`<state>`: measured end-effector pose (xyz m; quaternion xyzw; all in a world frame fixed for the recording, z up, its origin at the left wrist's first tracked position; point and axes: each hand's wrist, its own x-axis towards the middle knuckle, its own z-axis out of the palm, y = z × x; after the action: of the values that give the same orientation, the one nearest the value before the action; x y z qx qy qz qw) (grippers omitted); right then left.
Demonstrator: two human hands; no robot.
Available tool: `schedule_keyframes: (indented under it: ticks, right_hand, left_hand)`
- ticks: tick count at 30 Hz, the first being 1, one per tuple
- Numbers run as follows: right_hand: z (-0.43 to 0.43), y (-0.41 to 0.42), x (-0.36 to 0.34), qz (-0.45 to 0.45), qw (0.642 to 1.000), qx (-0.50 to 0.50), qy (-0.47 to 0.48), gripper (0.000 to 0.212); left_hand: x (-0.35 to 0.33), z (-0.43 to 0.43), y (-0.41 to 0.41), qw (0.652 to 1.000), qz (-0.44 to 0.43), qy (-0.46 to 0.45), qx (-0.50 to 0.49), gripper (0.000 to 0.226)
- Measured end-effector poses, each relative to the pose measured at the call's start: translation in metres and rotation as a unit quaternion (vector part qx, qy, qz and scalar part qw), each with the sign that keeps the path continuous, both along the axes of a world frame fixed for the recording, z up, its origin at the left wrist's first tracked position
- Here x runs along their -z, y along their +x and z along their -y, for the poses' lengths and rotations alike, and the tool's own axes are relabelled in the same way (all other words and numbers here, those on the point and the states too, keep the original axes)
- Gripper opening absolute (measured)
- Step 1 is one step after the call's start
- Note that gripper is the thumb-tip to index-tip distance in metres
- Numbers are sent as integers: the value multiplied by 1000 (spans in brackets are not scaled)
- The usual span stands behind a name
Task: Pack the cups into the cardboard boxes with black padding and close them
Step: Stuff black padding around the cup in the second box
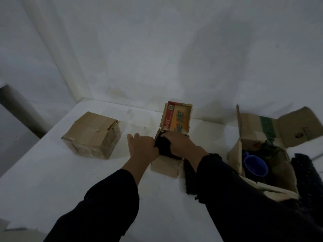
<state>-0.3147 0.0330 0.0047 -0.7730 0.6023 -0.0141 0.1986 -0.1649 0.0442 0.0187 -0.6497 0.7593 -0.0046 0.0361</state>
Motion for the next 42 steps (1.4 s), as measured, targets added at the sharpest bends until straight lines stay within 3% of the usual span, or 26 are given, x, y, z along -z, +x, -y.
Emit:
schedule_keyframes:
  ticks: [12,19,24,28,31,34,36,42]
  right_hand:
    - [-51,-51,-30,49,982,132,-129,45]
    - [-93,-74,-23,59,973,185,-121,48]
    - [-121,-83,-6,65,966,214,-129,48]
    - [-134,-87,11,66,969,222,-86,48]
    - [-144,-86,33,83,966,237,-67,49]
    - [-153,-86,55,83,963,252,-55,51]
    - [-159,-87,69,77,964,251,-40,54]
    - [-173,-89,102,-23,972,231,44,58]
  left_hand:
    - [-10,-15,-23,980,-105,-52,159,57]
    - [-2,-45,-63,958,-130,-56,249,63]
    - [8,-63,-87,942,-115,-11,315,69]
    - [25,-82,-97,925,-156,25,345,72]
    - [46,-90,-101,924,-187,53,330,70]
    - [73,-99,-99,939,-100,112,309,69]
    - [86,-103,-97,948,-86,142,272,70]
    - [109,-117,-97,956,-47,225,181,69]
